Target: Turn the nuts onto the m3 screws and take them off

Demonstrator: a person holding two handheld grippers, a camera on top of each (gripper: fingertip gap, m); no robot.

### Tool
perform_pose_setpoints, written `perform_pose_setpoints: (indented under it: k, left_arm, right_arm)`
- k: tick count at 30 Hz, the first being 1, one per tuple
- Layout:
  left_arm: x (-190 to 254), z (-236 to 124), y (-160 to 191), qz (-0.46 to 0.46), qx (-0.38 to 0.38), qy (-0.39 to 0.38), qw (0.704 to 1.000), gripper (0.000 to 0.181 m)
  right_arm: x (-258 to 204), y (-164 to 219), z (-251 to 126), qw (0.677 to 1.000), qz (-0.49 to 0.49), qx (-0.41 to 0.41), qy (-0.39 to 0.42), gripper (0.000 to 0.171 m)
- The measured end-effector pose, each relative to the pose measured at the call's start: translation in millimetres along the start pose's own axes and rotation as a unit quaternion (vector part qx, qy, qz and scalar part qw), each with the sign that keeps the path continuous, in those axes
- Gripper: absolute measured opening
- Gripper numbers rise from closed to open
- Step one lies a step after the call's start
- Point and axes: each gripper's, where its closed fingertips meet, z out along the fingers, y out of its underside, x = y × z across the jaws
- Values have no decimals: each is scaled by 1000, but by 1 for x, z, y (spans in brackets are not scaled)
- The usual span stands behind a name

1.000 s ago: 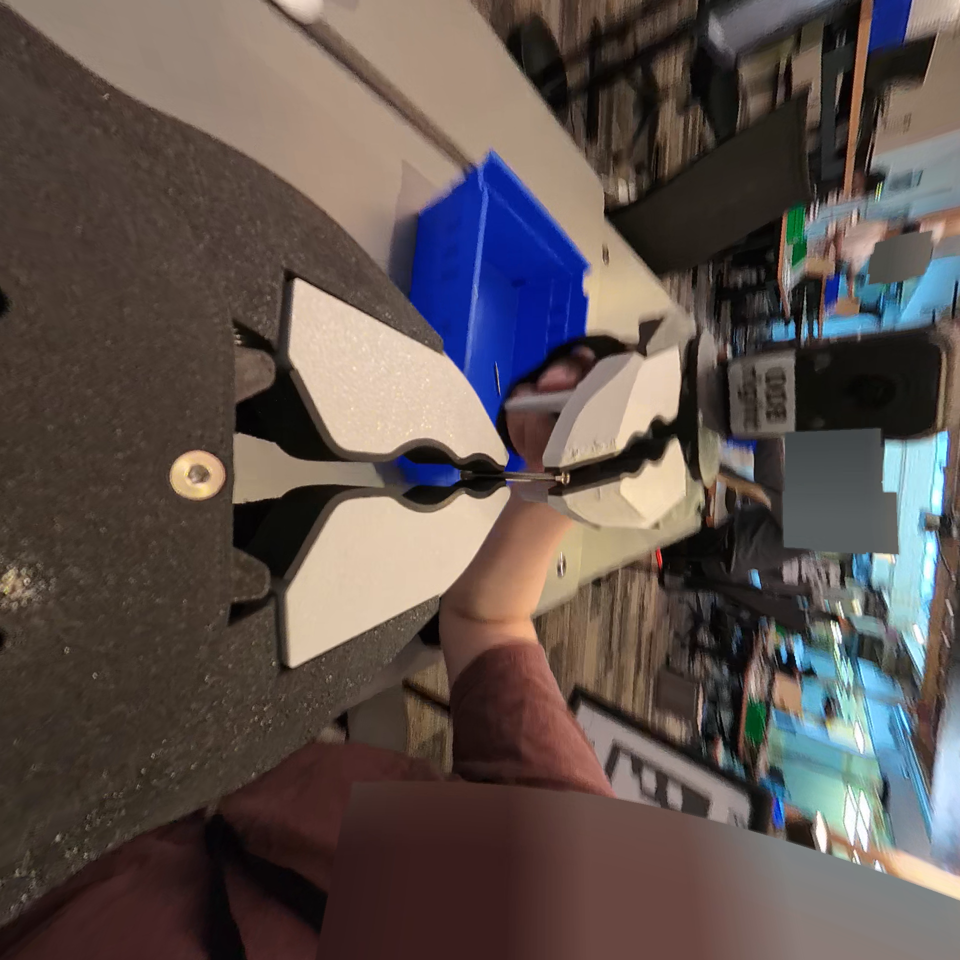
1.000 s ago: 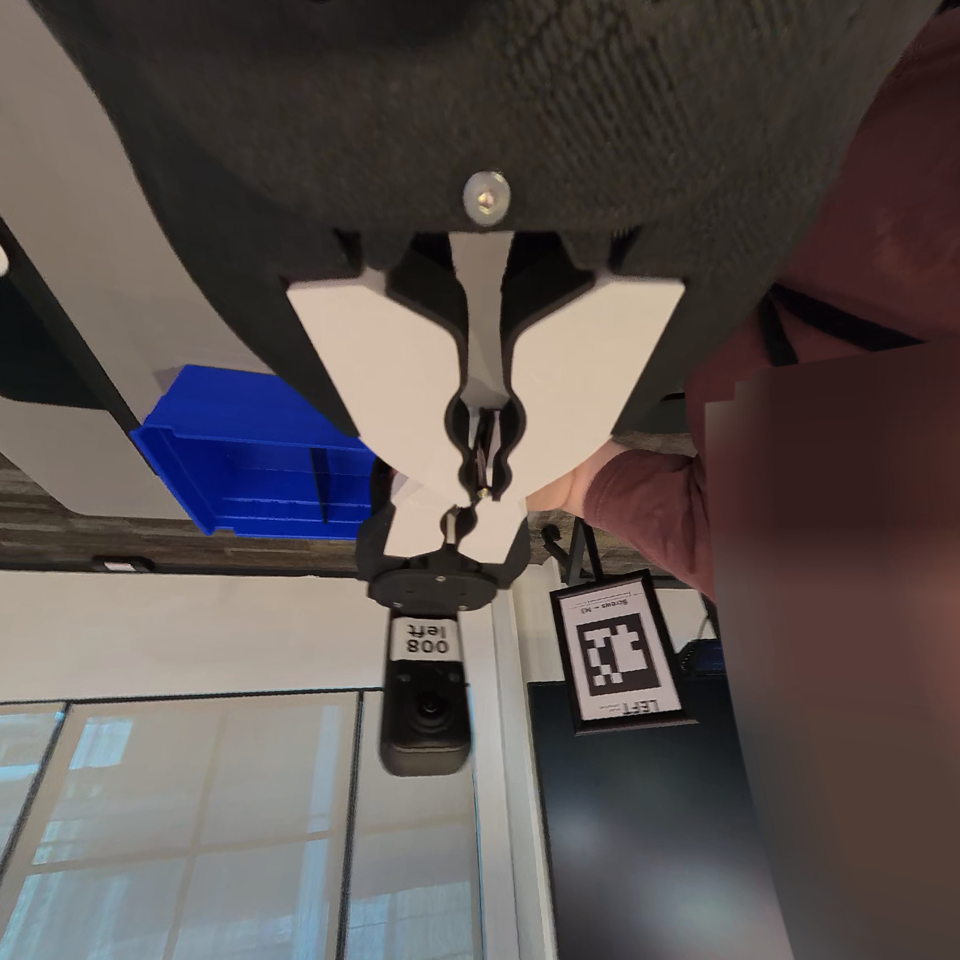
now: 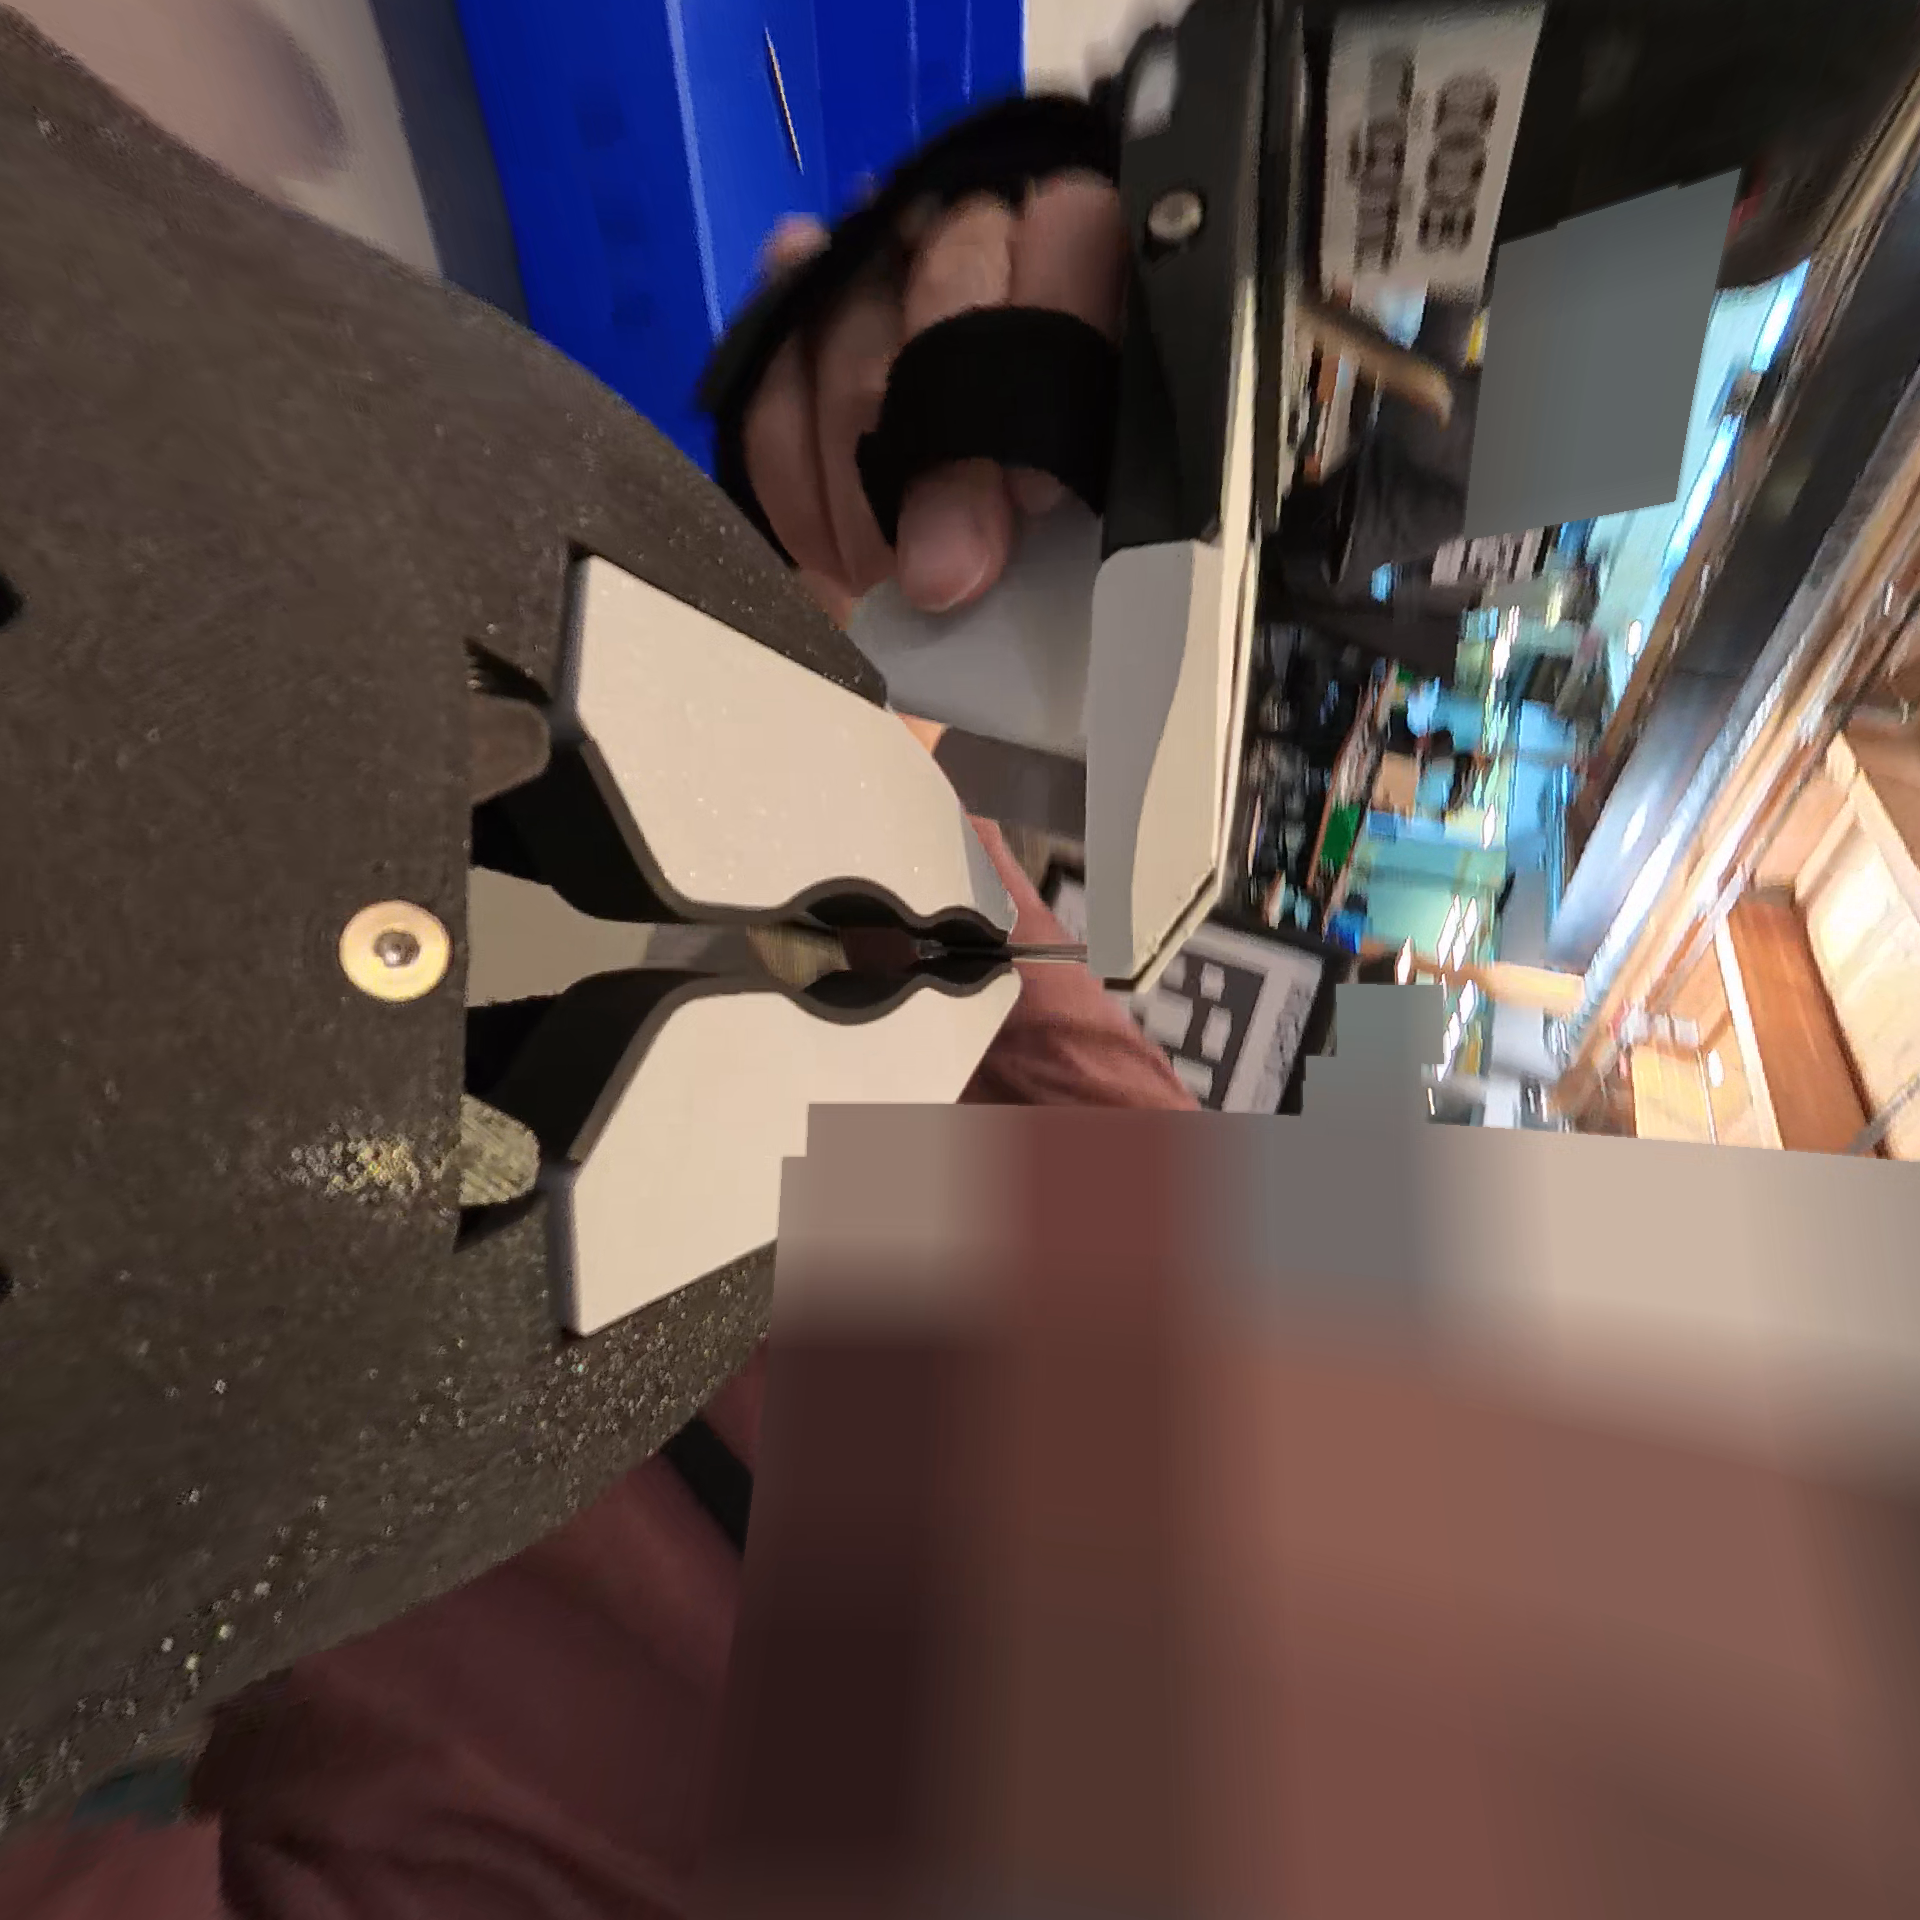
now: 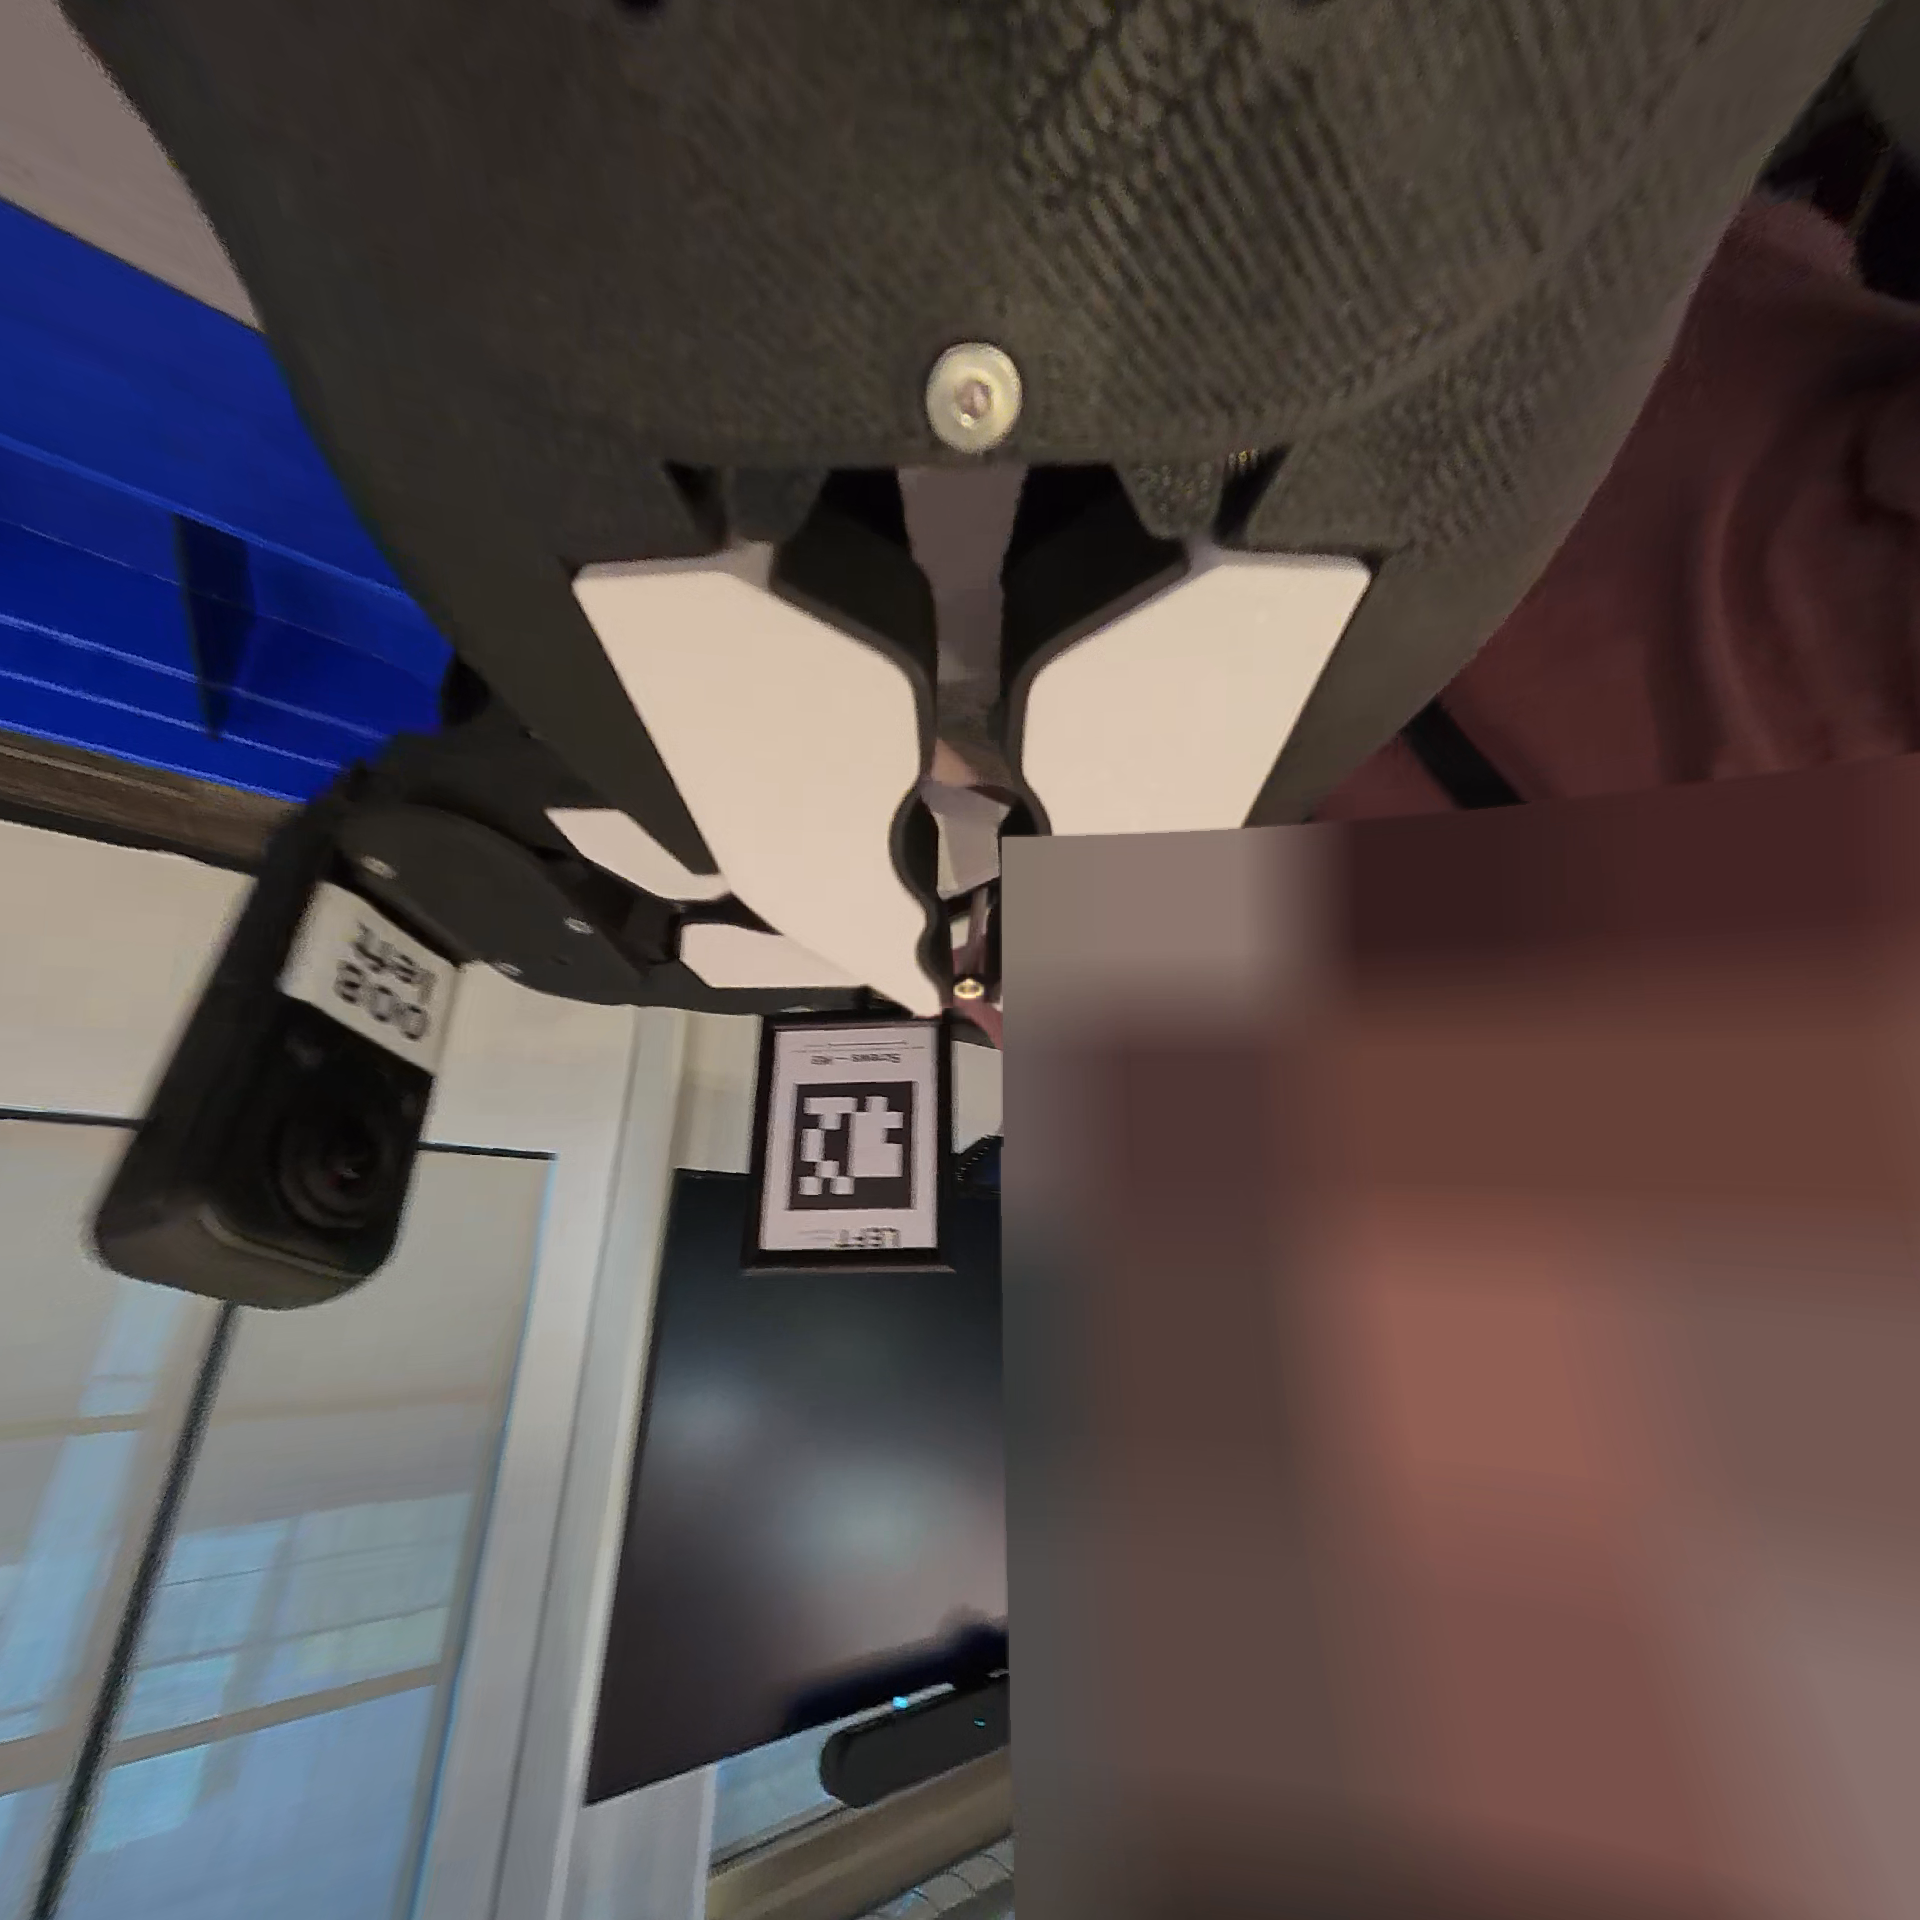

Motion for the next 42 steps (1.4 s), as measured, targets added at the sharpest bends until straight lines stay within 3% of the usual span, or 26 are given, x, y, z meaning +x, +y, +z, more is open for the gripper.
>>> perform_pose_setpoints:
  k: [10,18,23,25,31,35,42]
  left_arm:
    - [-55,-41,-12,63,-24,-257,964,2]
    - [-79,-63,-10,52,-34,-358,932,2]
    - [-77,-62,-13,64,-30,-359,931,2]
    - [-75,-62,-15,66,-26,-357,931,2]
    - [-71,-60,-18,81,-21,-349,933,2]
    - [-66,-52,-19,103,-23,-337,935,2]
    - [-69,-55,-21,116,-22,-354,928,2]
  right_arm:
    - [57,0,-28,972,16,-53,228,6]
    - [81,6,-48,923,19,-105,369,6]
    - [79,3,-46,930,20,-91,357,7]
    - [78,-1,-45,933,13,-84,350,22]
    - [70,-14,-44,944,-39,-56,324,30]
    - [68,-7,-31,954,-35,-53,295,45]
    - [64,1,-13,960,-47,-62,270,50]
